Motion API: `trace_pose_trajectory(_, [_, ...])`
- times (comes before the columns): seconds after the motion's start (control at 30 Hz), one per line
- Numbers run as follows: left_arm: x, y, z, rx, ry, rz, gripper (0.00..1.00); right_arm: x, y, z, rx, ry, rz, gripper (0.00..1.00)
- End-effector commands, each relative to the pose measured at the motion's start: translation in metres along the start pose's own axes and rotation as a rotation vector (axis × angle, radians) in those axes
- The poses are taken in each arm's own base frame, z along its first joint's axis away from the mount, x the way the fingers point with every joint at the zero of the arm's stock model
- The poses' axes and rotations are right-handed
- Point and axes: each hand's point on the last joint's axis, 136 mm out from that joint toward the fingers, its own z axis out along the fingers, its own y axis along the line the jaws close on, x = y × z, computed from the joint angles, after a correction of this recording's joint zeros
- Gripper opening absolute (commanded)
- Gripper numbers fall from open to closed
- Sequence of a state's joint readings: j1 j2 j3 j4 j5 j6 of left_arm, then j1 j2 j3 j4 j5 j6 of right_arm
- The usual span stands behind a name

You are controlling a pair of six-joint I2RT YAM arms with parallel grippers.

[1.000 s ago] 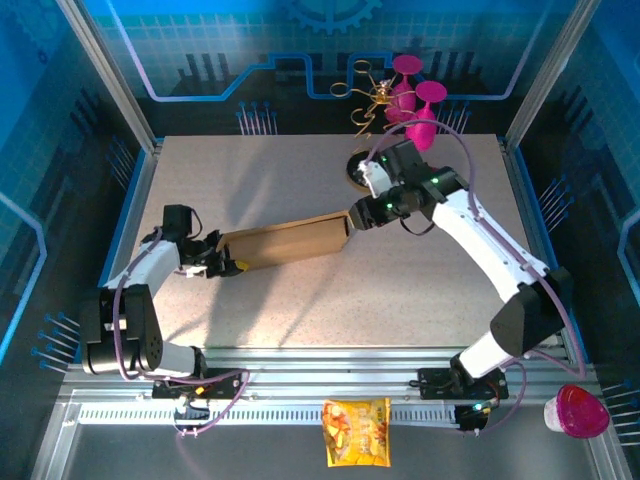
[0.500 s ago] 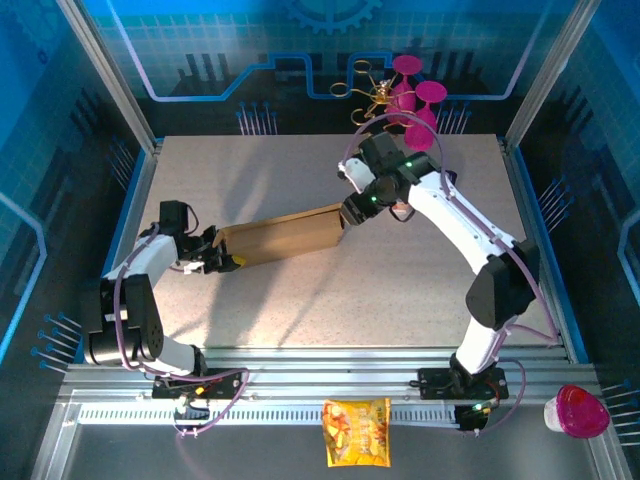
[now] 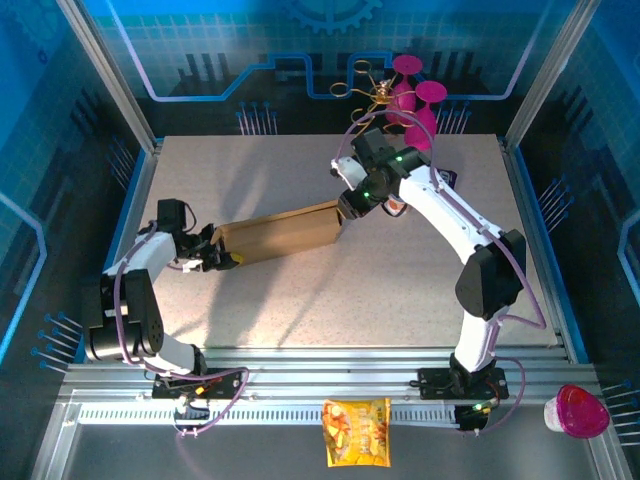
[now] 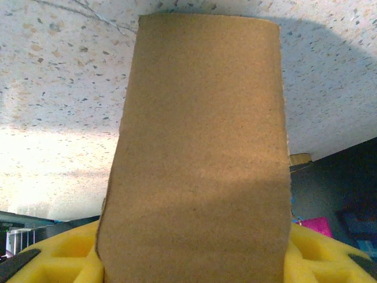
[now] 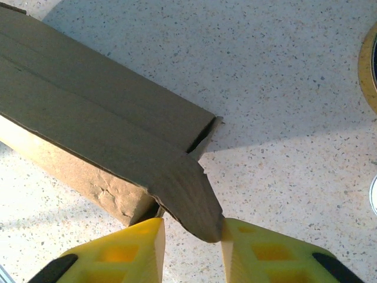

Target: Fold the paper box

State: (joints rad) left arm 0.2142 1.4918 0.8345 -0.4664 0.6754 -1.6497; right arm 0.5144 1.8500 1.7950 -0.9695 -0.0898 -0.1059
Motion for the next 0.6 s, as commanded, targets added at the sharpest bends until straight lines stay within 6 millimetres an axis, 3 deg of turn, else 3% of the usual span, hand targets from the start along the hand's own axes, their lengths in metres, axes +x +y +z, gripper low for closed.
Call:
trace_pose_trajectory(0.0, [-0.021, 0.002, 0.003, -0.019, -0.067, -0.035, 0.47, -0.009, 0.009, -0.001, -0.027, -0.01, -0.007, 0.26])
trace_pose_trajectory(0.3, [-0.022, 0.0, 0.005, -0.016, -0.059, -0.038, 0.51, -0.018, 0.01, 0.002, -0.018, -0.01, -0.014, 0.26])
trace_pose_trajectory(0.43, [-0.022, -0.002, 0.004, -0.012, -0.057, -0.037, 0.51, -0.019, 0.012, 0.002, -0.027, -0.008, -0.013, 0.08])
trace_pose_trajectory(0.57, [-0.021, -0.006, 0.004, 0.002, -0.049, -0.028, 0.57, -0.019, 0.011, 0.001, -0.014, -0.006, 0.001, 0.06])
